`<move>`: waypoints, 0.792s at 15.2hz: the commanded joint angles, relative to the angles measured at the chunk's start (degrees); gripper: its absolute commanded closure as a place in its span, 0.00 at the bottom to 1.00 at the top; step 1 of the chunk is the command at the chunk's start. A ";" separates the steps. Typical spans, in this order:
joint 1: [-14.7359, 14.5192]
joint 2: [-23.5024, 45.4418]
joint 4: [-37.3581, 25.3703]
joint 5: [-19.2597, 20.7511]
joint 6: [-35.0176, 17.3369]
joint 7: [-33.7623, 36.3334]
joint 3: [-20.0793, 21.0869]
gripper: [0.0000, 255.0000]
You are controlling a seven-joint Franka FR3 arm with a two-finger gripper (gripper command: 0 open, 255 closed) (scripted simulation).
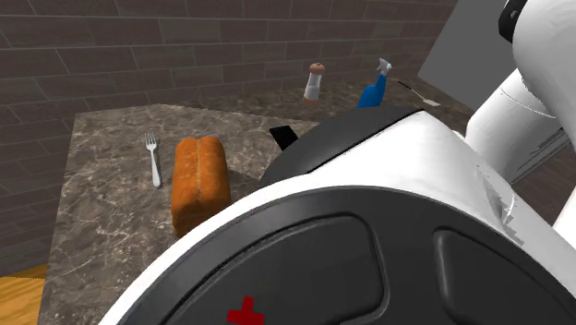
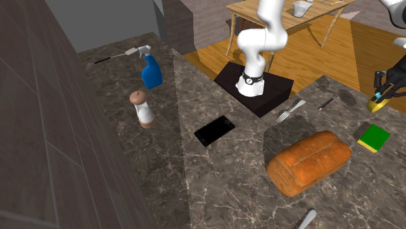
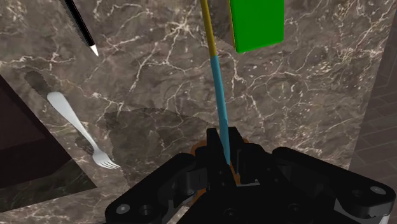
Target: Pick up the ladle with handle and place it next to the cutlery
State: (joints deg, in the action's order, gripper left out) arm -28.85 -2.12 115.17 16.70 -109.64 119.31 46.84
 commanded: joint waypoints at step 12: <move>-0.28 5.00 5.88 5.26 -8.08 5.59 0.21 1.00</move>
State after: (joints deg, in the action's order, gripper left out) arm -29.09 2.45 120.73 21.49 -117.19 124.45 47.06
